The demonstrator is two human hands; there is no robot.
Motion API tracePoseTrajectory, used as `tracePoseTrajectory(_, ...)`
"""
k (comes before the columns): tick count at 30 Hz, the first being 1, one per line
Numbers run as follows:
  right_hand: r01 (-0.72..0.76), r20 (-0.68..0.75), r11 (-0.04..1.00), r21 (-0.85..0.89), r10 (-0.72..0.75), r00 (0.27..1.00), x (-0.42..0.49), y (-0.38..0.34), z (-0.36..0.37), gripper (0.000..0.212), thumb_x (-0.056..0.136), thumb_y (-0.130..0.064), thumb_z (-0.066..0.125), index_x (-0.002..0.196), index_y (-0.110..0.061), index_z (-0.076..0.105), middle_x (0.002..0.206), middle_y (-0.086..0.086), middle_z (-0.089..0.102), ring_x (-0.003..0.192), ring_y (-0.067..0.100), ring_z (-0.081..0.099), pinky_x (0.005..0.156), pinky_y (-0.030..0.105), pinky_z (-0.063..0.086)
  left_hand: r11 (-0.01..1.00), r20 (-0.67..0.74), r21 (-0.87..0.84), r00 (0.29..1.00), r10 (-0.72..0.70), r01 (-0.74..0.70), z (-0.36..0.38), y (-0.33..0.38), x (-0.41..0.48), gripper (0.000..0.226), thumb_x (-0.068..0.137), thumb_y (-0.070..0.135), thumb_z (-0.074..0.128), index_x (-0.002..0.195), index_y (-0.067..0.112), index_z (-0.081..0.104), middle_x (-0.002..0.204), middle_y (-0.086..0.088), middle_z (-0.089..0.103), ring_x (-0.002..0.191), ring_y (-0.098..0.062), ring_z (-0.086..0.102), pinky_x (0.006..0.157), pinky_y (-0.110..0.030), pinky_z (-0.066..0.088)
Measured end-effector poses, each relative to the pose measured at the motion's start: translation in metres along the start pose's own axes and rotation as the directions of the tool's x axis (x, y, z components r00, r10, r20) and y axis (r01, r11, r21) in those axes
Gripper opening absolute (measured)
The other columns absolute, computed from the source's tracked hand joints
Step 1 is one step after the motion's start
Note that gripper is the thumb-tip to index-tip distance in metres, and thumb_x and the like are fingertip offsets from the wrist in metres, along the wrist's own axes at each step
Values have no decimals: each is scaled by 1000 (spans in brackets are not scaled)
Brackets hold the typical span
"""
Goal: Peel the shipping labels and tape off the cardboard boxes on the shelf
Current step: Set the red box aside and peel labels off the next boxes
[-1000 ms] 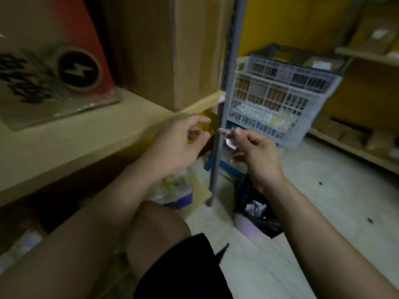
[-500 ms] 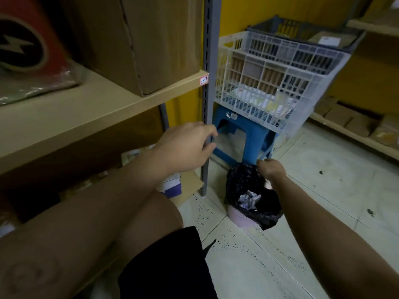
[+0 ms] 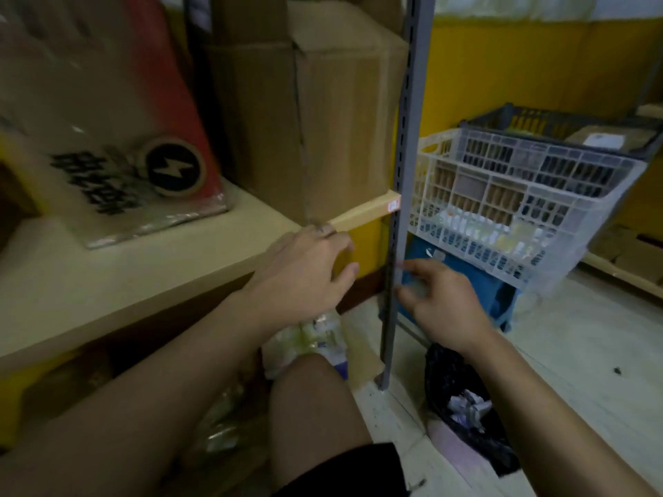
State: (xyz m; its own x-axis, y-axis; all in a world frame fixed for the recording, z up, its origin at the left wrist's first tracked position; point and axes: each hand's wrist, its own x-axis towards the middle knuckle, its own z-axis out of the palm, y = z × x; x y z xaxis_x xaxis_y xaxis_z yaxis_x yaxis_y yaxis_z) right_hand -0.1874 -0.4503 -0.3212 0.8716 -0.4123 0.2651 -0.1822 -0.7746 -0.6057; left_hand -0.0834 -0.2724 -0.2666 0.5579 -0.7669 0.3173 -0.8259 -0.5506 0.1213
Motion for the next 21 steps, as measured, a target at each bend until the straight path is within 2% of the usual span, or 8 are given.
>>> tracePoseTrajectory(4,266,-196,958,104,-243,950,5,-70,-9,22,89,-23,67,111,-25,69,104,-11,67,94,2,60,84,25,51,990,-97,59,988,-119,125,-51,-32,-24,31,98,46,46,123,33,57,118,11,57,104,-12,51,86,-32,42)
tracePoseTrajectory(7,451,-286,884,124,-404,869,15,-127,-9,7,88,-20,69,87,-27,71,84,-15,66,83,-1,59,71,16,47,973,-210,106,961,-180,205,-89,-59,-44,32,97,48,46,123,32,58,121,11,58,113,-12,52,92,-34,46)
tracePoseTrajectory(9,528,-302,841,116,-476,826,26,-160,0,9,90,-22,66,83,-23,72,80,-11,65,78,2,59,68,19,46,956,-293,123,930,-221,266,-111,-79,-55,33,96,46,48,123,29,59,120,9,60,113,-13,53,92,-36,48)
tracePoseTrajectory(11,574,-277,811,114,-528,802,40,-191,12,14,93,-26,61,89,-21,73,83,-10,65,79,2,60,70,22,48,928,-364,136,889,-278,346,-130,-98,-64,32,96,44,51,121,27,59,115,7,61,112,-15,54,87,-36,50)
tracePoseTrajectory(14,596,-203,799,76,-573,794,65,-234,32,20,95,-32,58,110,-26,69,98,-18,61,88,-1,57,77,17,48,878,-436,163,831,-346,451,-151,-126,-73,29,95,42,51,117,24,58,107,6,56,110,-18,52,77,-31,44)
tracePoseTrajectory(17,598,-113,800,40,-591,799,86,-264,52,36,94,-37,55,130,-30,55,118,-18,51,108,0,51,90,18,44,841,-478,150,783,-399,520,-162,-151,-76,35,95,42,53,125,24,55,119,4,55,115,-18,48,86,-33,45)
tracePoseTrajectory(21,599,-160,800,23,-589,792,106,-289,73,51,91,-36,59,139,-28,45,141,-9,36,132,9,34,111,31,35,823,-539,88,722,-434,561,-164,-177,-73,45,92,41,58,133,25,47,133,2,43,124,-18,41,96,-33,44)
